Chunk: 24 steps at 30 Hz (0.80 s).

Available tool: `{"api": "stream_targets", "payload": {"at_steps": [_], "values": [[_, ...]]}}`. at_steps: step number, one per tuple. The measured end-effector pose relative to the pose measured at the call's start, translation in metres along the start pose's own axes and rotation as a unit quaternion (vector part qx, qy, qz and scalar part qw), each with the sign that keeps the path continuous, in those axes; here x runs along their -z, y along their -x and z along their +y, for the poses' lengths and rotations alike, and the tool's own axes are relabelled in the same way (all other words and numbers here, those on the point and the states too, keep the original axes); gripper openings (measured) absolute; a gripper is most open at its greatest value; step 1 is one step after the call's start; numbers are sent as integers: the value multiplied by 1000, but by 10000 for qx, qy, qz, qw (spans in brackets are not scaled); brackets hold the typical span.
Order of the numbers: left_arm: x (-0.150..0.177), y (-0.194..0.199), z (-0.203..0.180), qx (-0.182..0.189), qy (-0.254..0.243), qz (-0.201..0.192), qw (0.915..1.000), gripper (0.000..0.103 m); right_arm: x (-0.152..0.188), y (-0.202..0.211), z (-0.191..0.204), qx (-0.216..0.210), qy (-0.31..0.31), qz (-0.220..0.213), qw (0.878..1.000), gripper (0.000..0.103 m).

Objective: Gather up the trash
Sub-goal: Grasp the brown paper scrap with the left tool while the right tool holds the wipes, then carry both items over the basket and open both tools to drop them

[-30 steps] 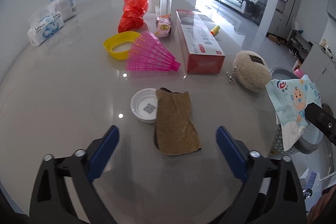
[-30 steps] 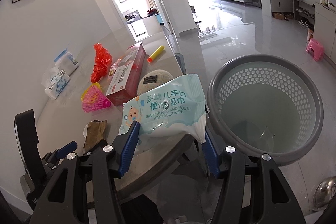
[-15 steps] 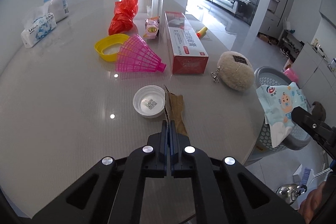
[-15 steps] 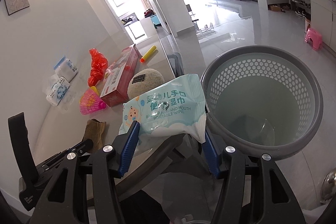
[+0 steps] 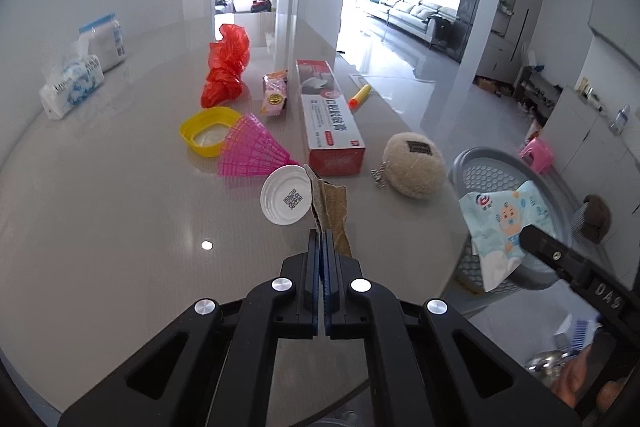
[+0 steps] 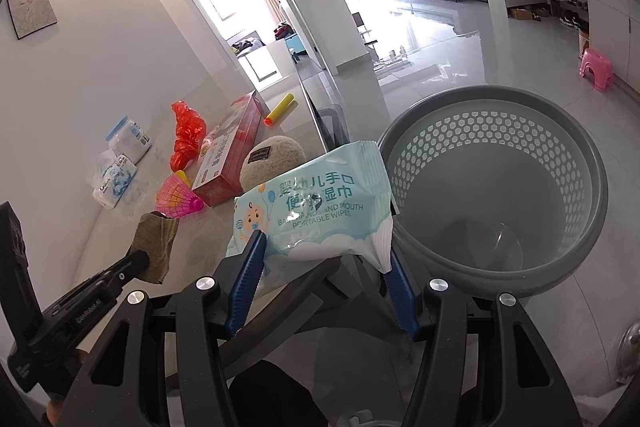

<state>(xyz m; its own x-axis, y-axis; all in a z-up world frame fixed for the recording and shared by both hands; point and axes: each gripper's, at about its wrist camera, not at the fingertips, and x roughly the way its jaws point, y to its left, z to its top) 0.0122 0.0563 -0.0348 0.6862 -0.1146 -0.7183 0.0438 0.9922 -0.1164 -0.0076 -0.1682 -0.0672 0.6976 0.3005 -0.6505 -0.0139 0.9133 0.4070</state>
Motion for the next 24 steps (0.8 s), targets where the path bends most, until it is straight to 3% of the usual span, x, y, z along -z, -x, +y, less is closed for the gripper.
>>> {"api": "stream_targets", "payload": {"at_steps": [4, 6, 8, 12, 16, 24], "values": [[1, 1, -6, -235, -267, -78, 9993, 2, 0, 4, -3, 1, -41, -32, 10000, 56], [-3, -1, 2, -269, -165, -76, 9995, 2, 0, 6, -5, 10, -50, -55, 10000, 56], [-5, -6, 10, -196, -60, 73, 9998, 2, 1, 6, -6, 2, -77, -52, 10000, 56], [0, 2, 0, -52, -277, -18, 9996, 2, 1, 5, -6, 0, -86, -37, 10000, 56], [1, -1, 3, 104, -120, 76, 9998, 2, 1, 4, -7, -14, -75, -22, 10000, 56], [-2, 0, -9, 134, -231, -9, 9996, 2, 1, 6, -12, 15, -100, -66, 9999, 56]]}}
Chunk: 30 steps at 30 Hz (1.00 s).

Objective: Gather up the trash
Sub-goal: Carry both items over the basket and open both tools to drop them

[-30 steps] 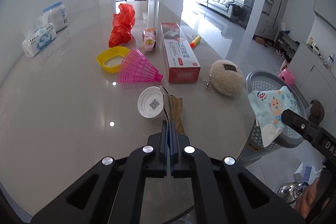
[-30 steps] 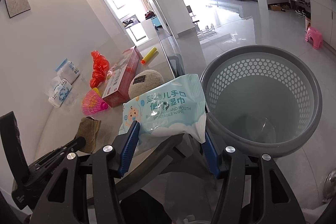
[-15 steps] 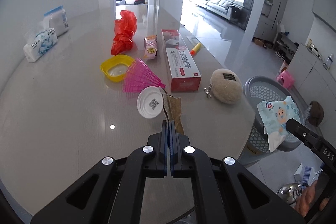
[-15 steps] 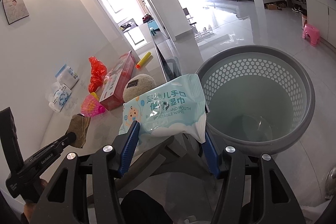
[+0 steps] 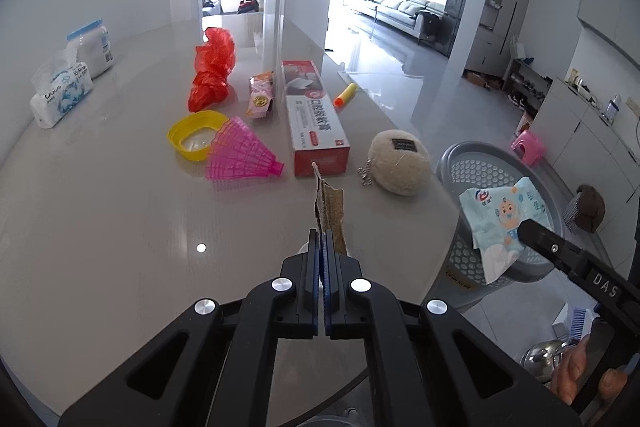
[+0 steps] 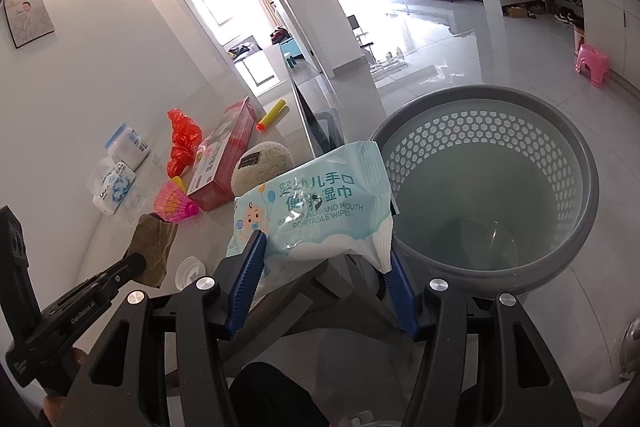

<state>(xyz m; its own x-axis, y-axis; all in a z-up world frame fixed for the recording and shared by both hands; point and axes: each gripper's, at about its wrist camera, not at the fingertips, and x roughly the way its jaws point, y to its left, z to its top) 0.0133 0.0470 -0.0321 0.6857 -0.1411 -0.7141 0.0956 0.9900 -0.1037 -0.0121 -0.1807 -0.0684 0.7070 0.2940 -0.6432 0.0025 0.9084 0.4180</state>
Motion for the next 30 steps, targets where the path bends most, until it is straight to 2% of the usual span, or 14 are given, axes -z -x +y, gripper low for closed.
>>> {"api": "stream_targets", "payload": {"at_steps": [8, 18, 22, 30], "values": [[-18, -9, -50, 417, -361, -124, 9984, 2, -9, 9, -25, 219, -87, -149, 9996, 56], [-34, -58, -143, 1167, -902, 16, 9891, 2, -31, 15, -98, 928, -215, -227, 9952, 56], [-36, -81, -169, 1313, -1037, 182, 9857, 2, -38, 10, -118, 1073, -262, -172, 9937, 56], [-34, -115, -190, 1346, -1146, 535, 9828, 3, -38, -6, -143, 1195, -380, 37, 9921, 56]]}}
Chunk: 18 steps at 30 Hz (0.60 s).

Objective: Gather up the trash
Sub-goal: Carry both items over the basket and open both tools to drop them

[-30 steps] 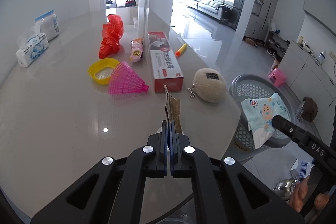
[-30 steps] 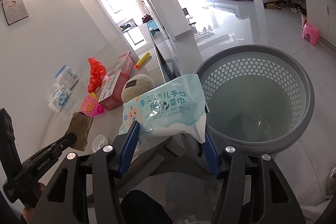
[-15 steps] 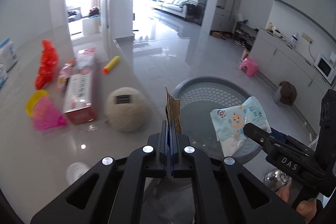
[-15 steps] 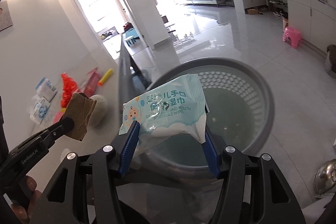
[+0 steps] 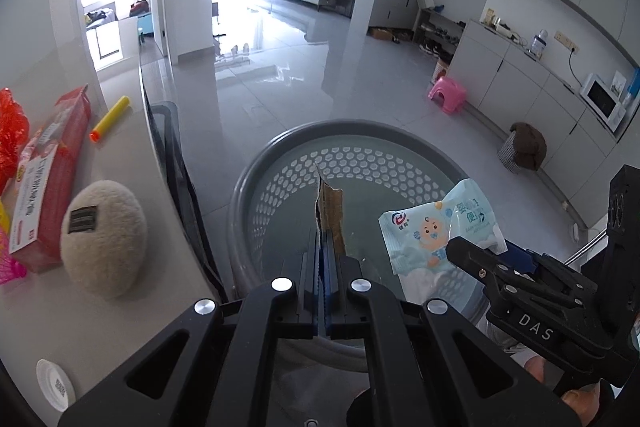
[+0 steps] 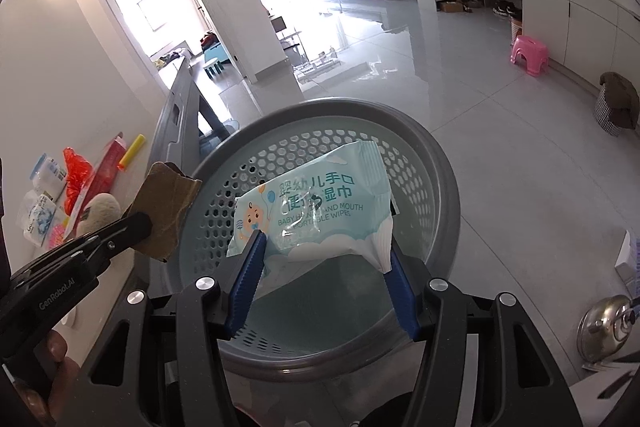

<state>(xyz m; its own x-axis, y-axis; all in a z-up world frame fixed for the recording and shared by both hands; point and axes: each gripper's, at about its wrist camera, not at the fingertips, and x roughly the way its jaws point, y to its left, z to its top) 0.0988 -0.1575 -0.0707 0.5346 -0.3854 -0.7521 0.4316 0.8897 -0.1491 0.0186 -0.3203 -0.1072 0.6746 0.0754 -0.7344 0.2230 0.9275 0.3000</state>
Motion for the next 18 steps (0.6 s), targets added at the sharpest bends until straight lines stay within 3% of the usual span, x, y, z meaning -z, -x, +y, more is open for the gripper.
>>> {"api": "stream_targets", "payload": {"at_steps": [10, 11, 13, 15, 18], "values": [[1, -14, -8, -96, -21, 151, 9998, 3, -2, -9, -9, 3, -47, 48, 10000, 58], [0, -18, -11, -104, -12, 155, 9998, 5, -3, -9, -6, -4, -43, 36, 10000, 62], [0, -18, -8, -110, 44, 202, 9997, 14, -4, -8, -6, -28, -37, 24, 10000, 68], [1, -17, -6, -137, 127, 219, 9996, 38, -2, -4, -10, -6, -52, -26, 10000, 69], [2, -11, -3, -197, 215, 168, 9994, 47, -1, -1, -12, 17, -97, -46, 9999, 69]]}}
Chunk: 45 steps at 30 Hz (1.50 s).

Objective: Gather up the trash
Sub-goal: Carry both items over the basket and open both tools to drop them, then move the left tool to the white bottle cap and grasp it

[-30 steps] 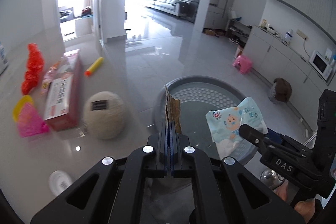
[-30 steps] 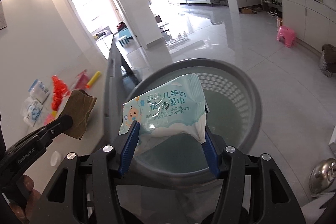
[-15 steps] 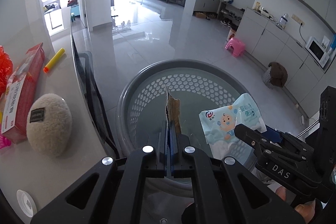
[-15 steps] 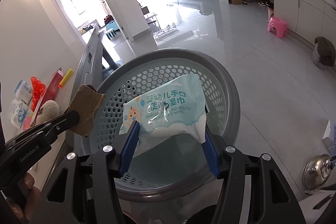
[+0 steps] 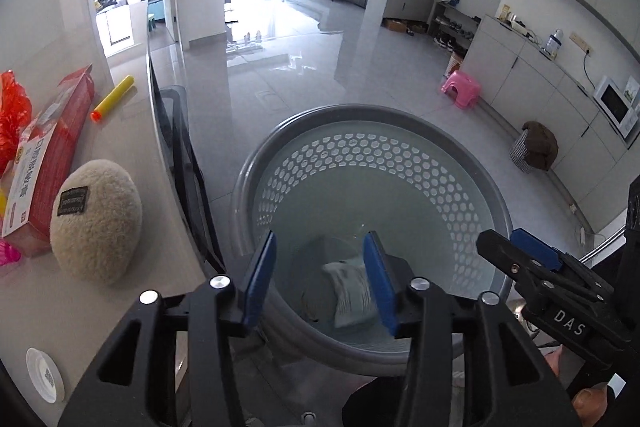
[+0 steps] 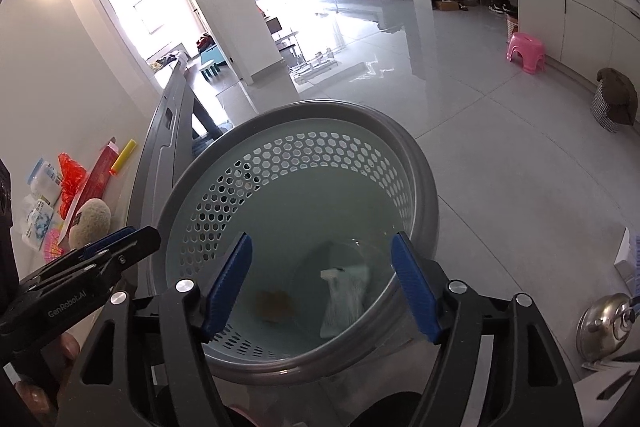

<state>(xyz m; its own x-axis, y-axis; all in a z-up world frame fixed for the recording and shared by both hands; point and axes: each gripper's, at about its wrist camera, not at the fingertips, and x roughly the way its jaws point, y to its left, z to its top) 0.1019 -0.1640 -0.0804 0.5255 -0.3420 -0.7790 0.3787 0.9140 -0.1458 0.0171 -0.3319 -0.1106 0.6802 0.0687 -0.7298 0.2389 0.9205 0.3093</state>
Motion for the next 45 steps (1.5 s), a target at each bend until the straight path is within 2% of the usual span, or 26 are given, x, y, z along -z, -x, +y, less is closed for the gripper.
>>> {"api": "stream_targets", "payload": {"at_steps": [13, 17, 22, 30, 35, 41, 45], "values": [[13, 31, 16, -240, 80, -233, 9994, 58, 21, 20, 2, 112, -43, 33, 9999, 69], [23, 54, 24, -372, 94, -391, 9985, 65, 29, 28, 11, 39, -32, 20, 10000, 69], [37, 85, 42, -596, 197, -608, 9962, 69, 39, 39, 28, -105, 118, 27, 9999, 69], [56, 126, 90, -1182, 508, -814, 9883, 71, 54, 53, 72, -377, 507, -32, 9980, 71], [75, 144, 120, -1637, 691, -903, 9799, 77, 66, 55, 98, -538, 652, 8, 9964, 71], [90, 146, 140, -1918, 881, -894, 9734, 80, 77, 59, 127, -642, 920, 60, 9937, 71], [103, 143, 153, -1957, 1029, -824, 9718, 81, 80, 65, 136, -688, 1002, 22, 9926, 72]]}}
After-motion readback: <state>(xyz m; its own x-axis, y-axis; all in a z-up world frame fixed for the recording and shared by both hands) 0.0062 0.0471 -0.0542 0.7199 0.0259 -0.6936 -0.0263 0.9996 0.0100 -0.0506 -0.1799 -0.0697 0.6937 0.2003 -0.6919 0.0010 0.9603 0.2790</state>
